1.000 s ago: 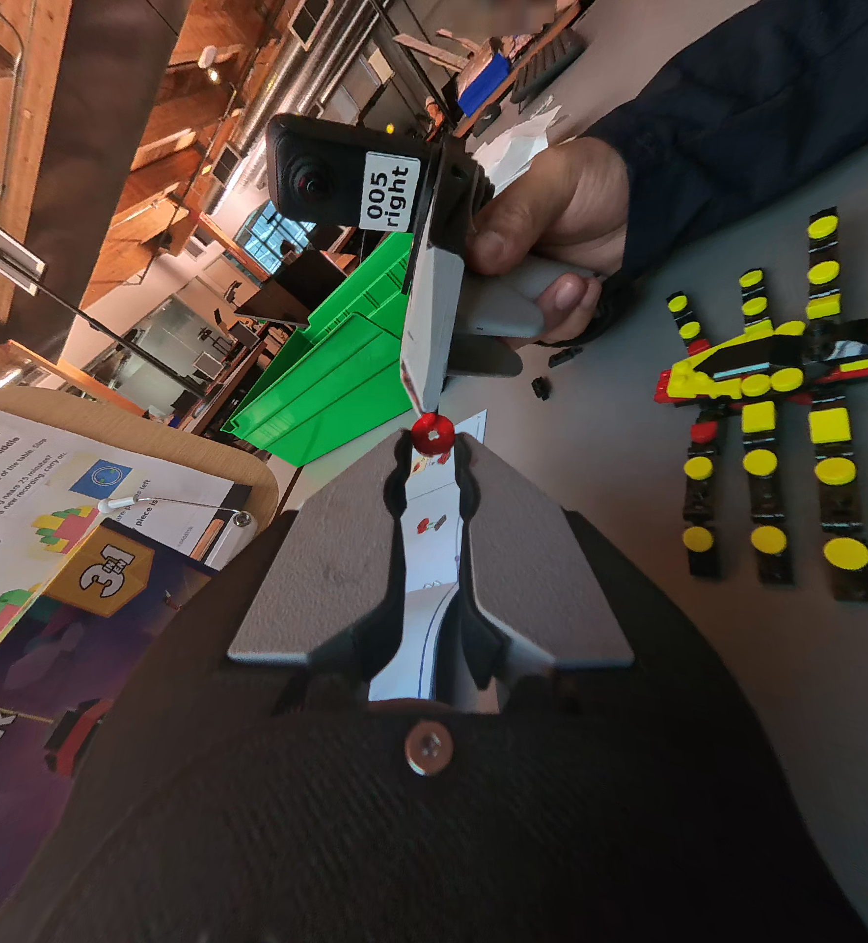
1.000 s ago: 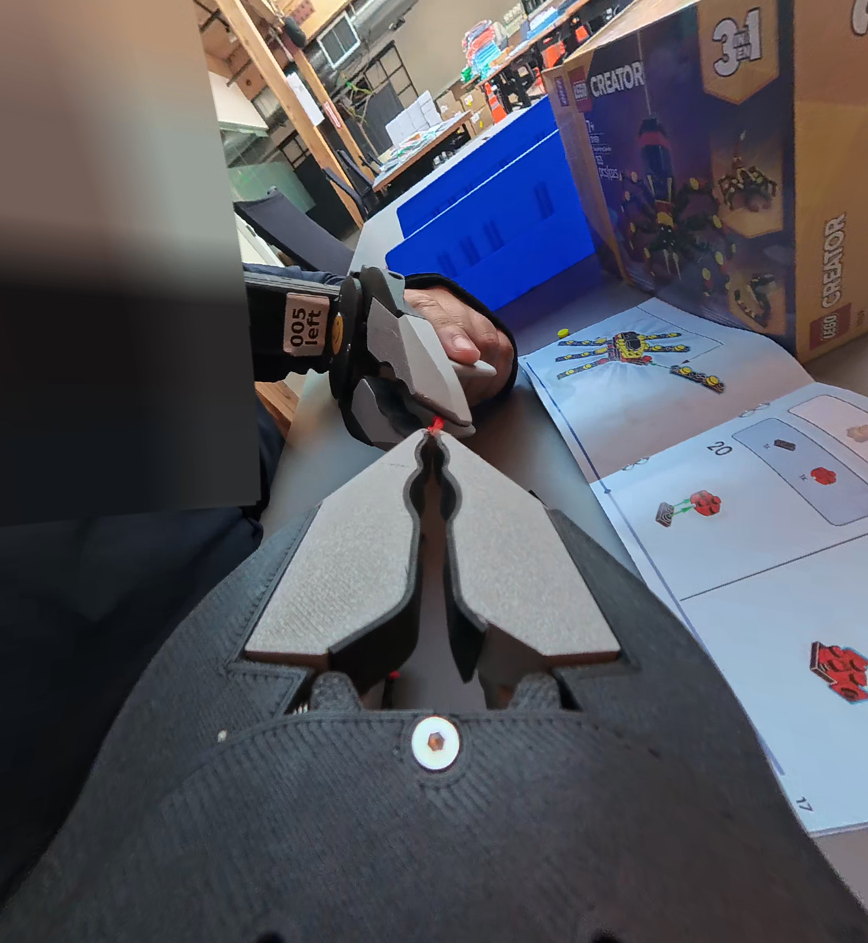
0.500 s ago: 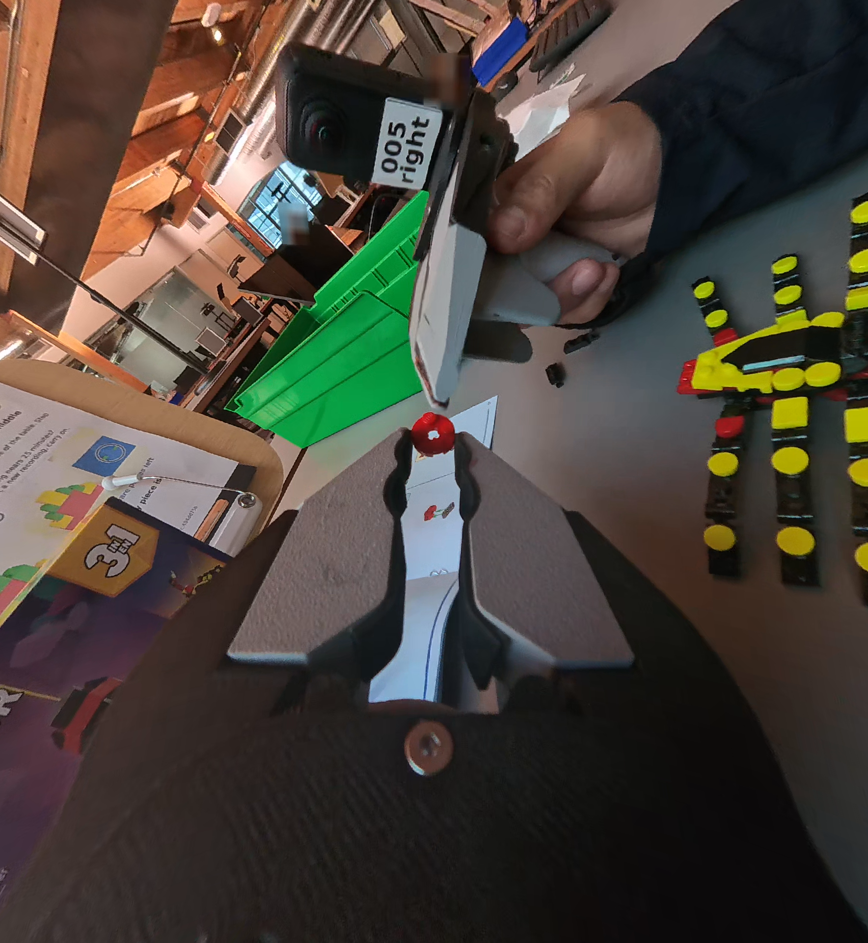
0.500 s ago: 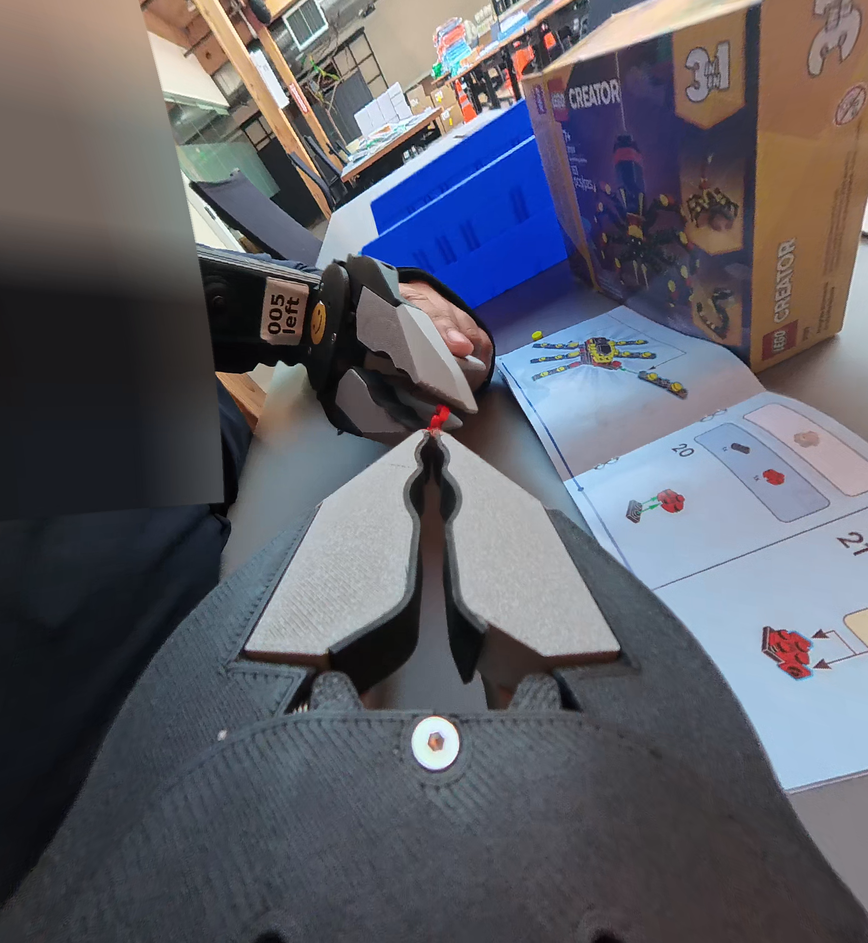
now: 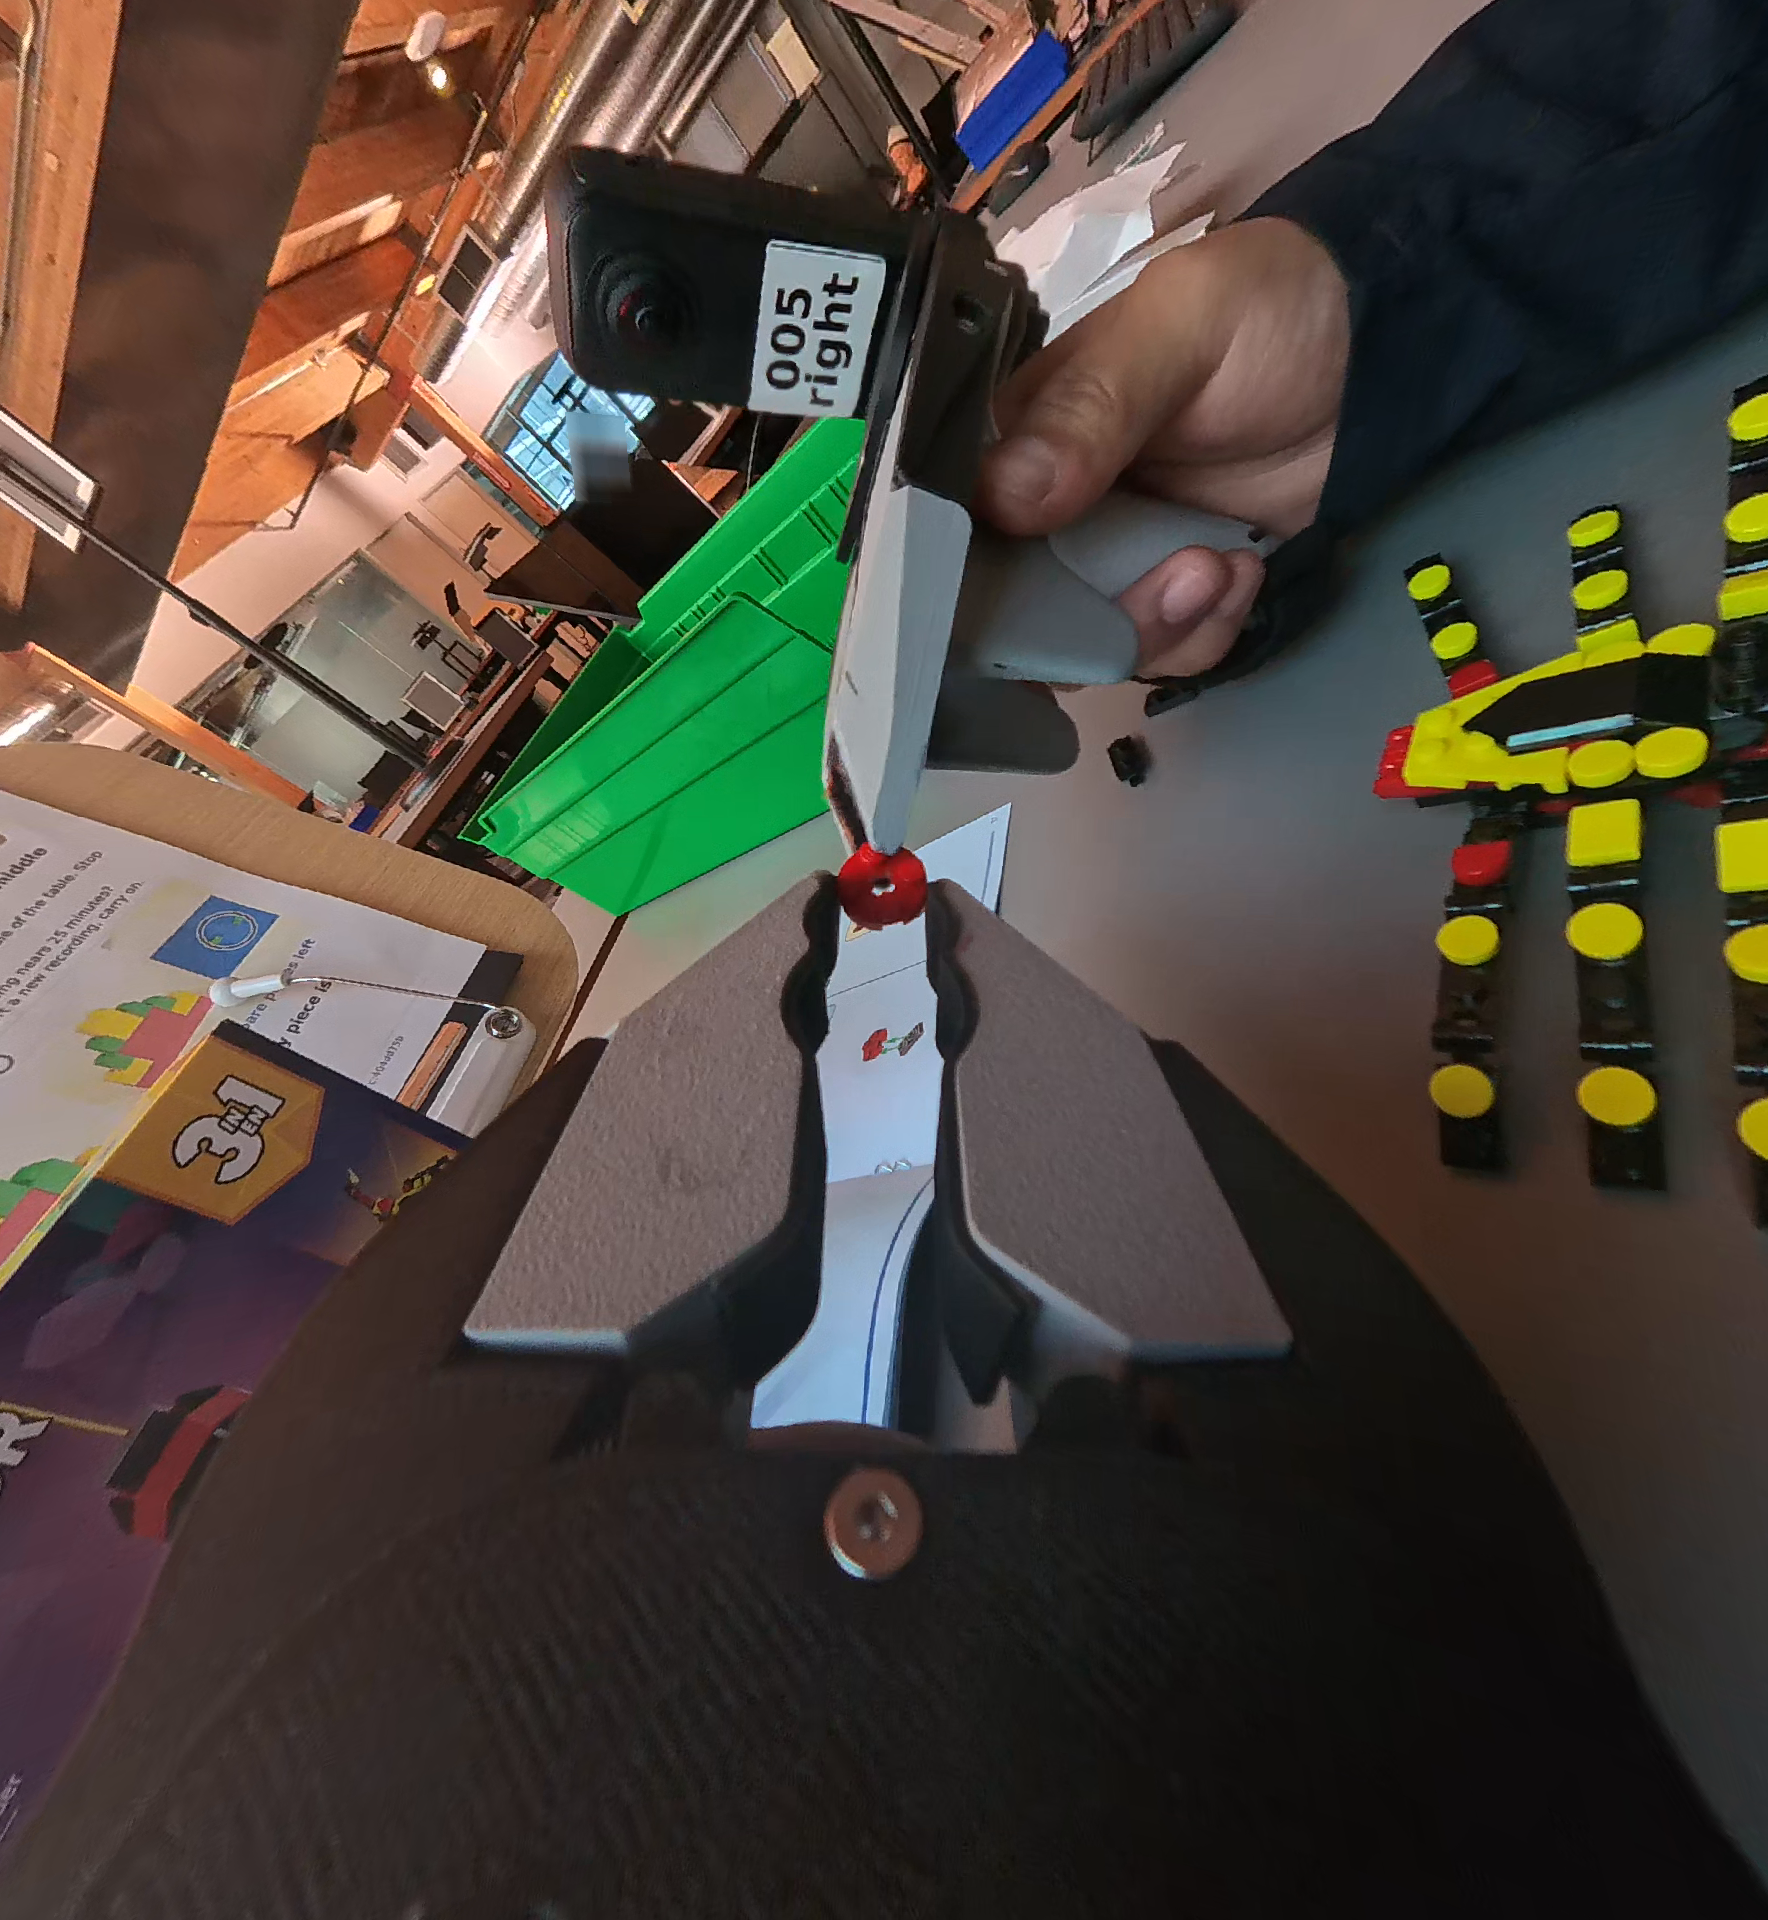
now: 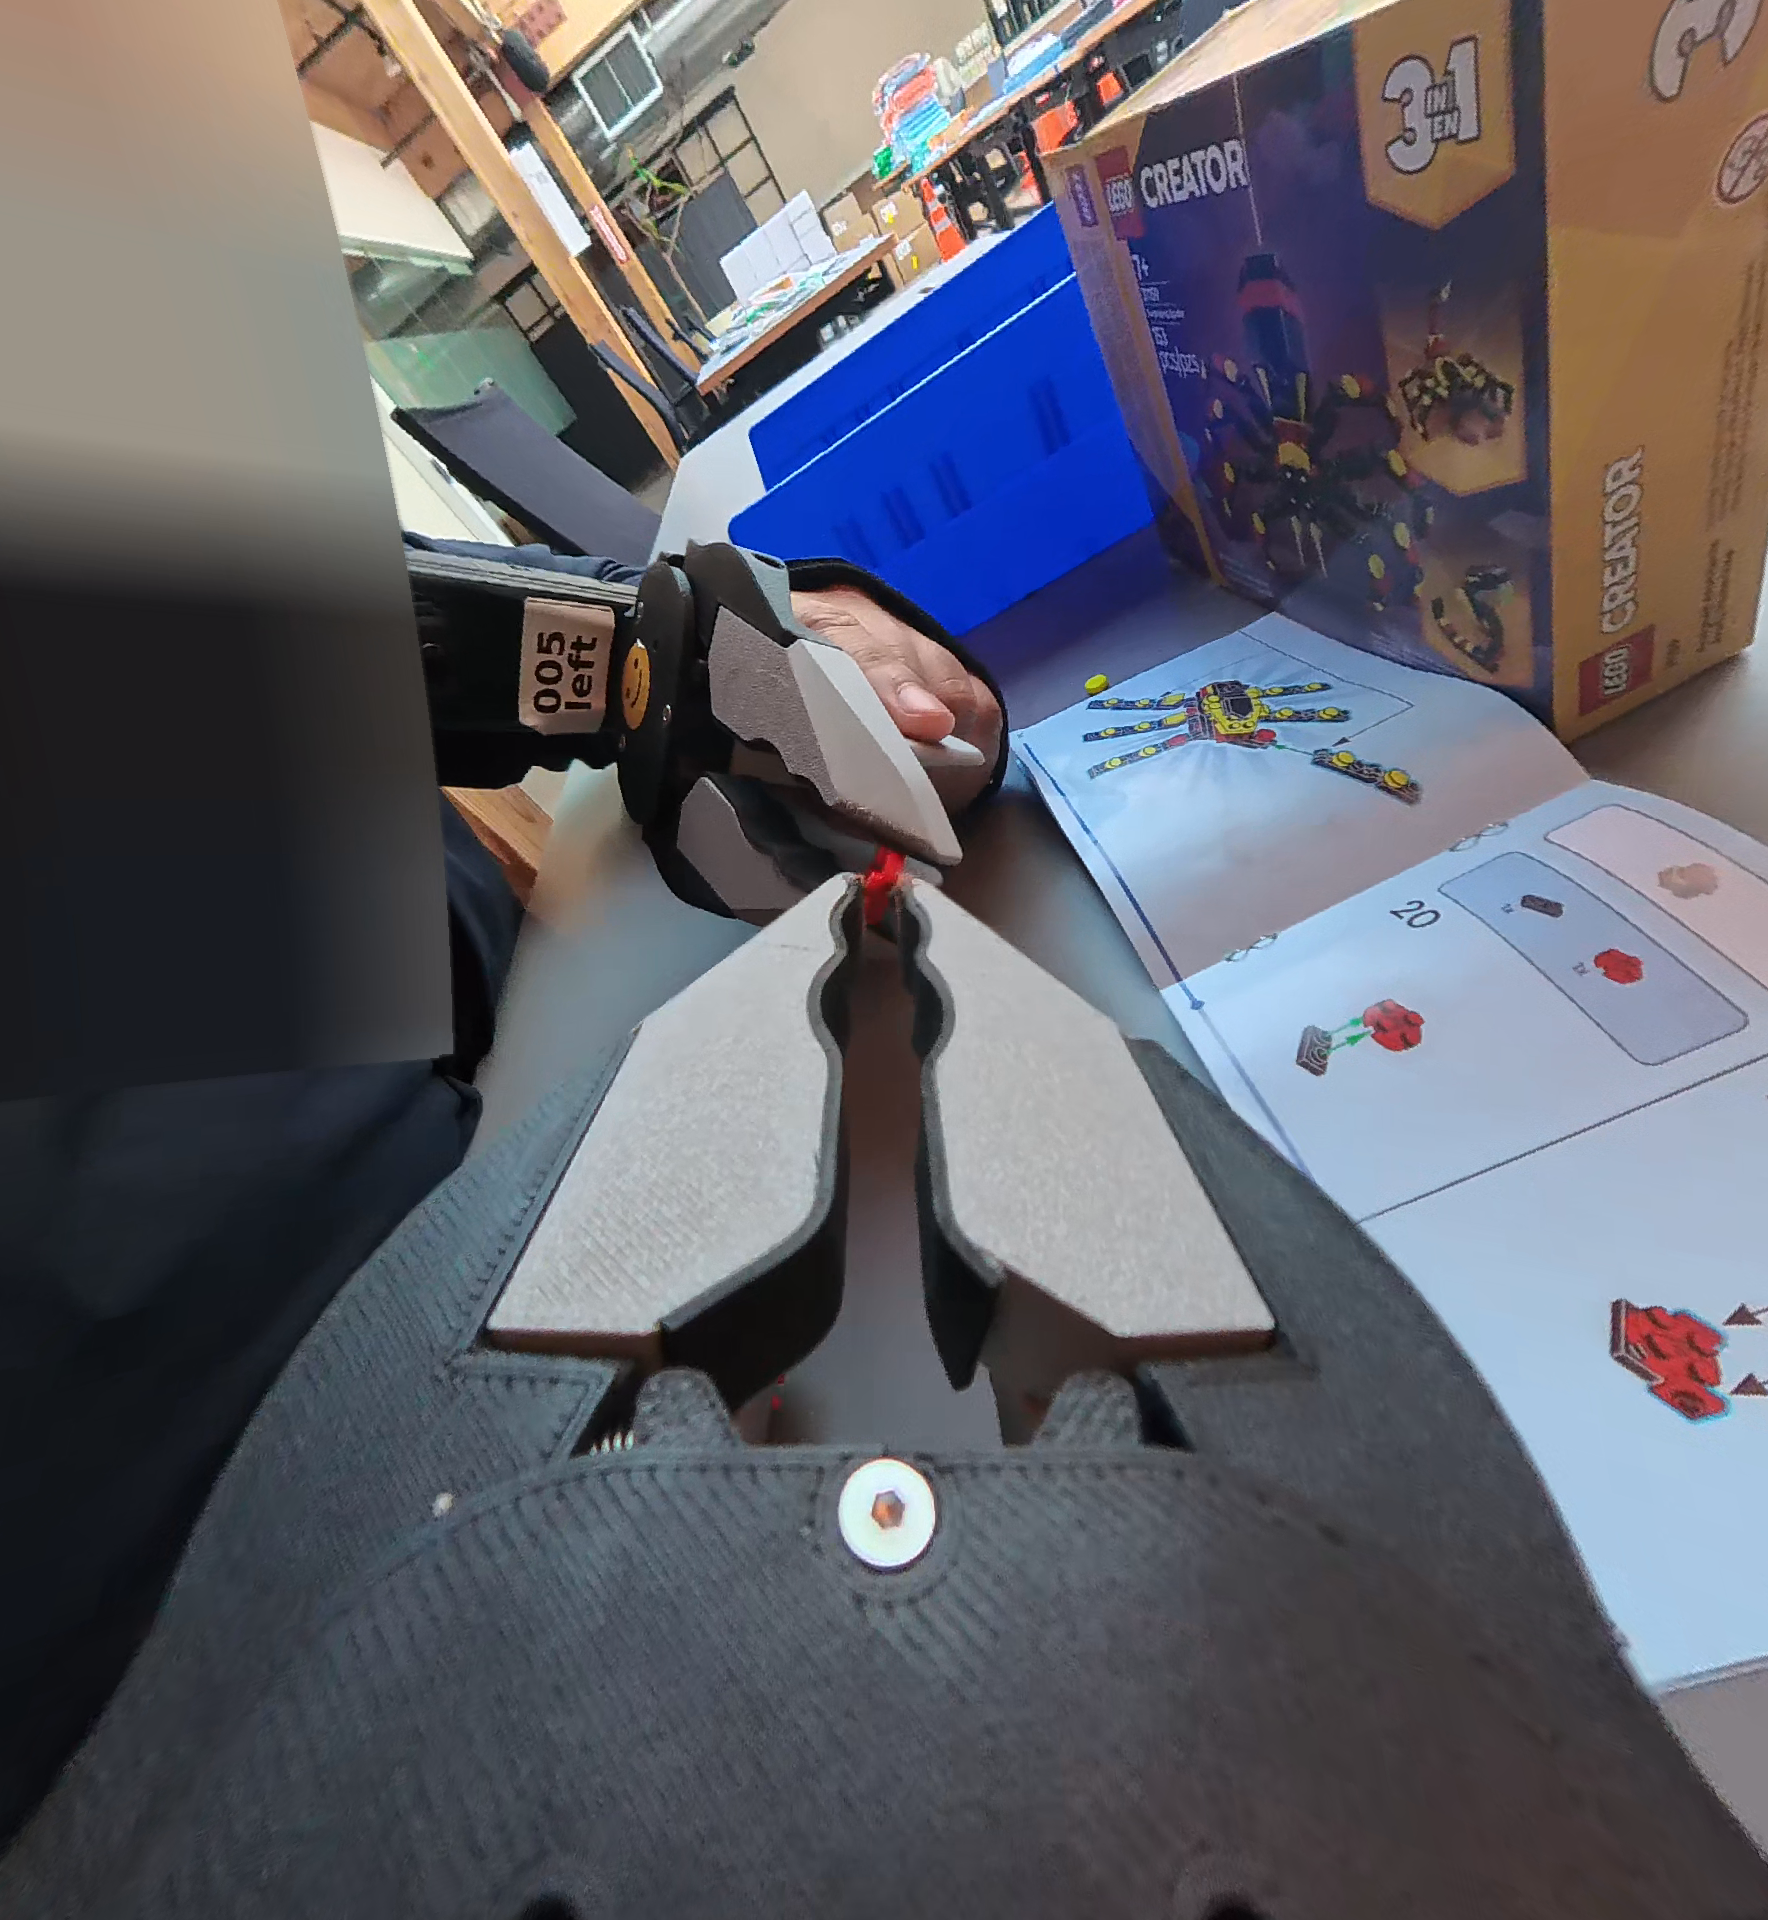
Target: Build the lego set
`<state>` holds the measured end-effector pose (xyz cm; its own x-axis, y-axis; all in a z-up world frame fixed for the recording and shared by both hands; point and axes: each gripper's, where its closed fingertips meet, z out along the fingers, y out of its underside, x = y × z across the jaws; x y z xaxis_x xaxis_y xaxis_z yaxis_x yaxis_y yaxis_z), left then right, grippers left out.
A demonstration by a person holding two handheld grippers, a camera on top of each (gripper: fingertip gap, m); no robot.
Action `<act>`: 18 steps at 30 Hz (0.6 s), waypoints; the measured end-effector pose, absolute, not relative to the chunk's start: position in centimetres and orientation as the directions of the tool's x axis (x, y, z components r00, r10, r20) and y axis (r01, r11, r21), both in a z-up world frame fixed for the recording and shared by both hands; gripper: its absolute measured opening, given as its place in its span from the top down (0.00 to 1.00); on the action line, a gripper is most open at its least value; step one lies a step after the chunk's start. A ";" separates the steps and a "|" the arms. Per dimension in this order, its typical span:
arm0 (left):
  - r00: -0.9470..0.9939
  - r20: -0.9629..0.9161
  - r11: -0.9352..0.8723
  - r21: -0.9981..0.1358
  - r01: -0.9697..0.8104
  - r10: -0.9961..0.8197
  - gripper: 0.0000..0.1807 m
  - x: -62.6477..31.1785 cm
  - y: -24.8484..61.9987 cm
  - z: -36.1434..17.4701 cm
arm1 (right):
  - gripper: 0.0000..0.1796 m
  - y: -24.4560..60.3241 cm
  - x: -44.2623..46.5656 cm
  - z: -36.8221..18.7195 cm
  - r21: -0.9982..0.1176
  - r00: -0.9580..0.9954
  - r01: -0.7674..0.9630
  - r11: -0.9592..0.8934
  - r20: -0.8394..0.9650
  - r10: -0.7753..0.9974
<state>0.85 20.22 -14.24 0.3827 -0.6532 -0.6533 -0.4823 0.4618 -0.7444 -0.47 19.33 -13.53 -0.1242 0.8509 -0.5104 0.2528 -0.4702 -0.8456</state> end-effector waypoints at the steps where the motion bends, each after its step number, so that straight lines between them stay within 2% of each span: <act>1: 0.382 -0.655 0.462 -0.743 -0.485 -0.652 0.92 0.8 20.2 -14.3 | 0.99 19.3 -0.5 -13.6 -0.839 -0.125 0.254 -0.481 -0.522 0.844; 8: 0.368 -0.670 0.428 -0.715 -0.553 -0.644 0.91 0.8 20.6 -15.3 | 1.00 20.2 -0.1 -15.4 -0.776 -0.024 0.330 -0.538 -0.576 0.817; 9: 0.373 -0.671 0.424 -0.714 -0.557 -0.641 0.87 0.8 20.7 -15.3 | 1.00 20.5 0.2 -16.1 -0.753 0.010 0.356 -0.553 -0.588 0.809; 13: 0.383 -0.657 0.407 -0.726 -0.554 -0.649 0.86 0.5 20.8 -15.3 | 1.00 21.0 1.7 -18.4 -0.637 0.121 0.437 -0.635 -0.658 0.743; 18: 0.403 -0.650 0.396 -0.735 -0.551 -0.644 0.89 0.3 21.1 -15.1 | 0.99 20.7 2.4 -21.1 -0.578 0.223 0.558 -0.595 -0.586 0.779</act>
<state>0.30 21.13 -15.11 0.4034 -0.6445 -0.6496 -0.5511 0.3957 -0.7347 2.42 20.67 -21.14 0.2229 0.7788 -0.5864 0.5578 -0.5952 -0.5784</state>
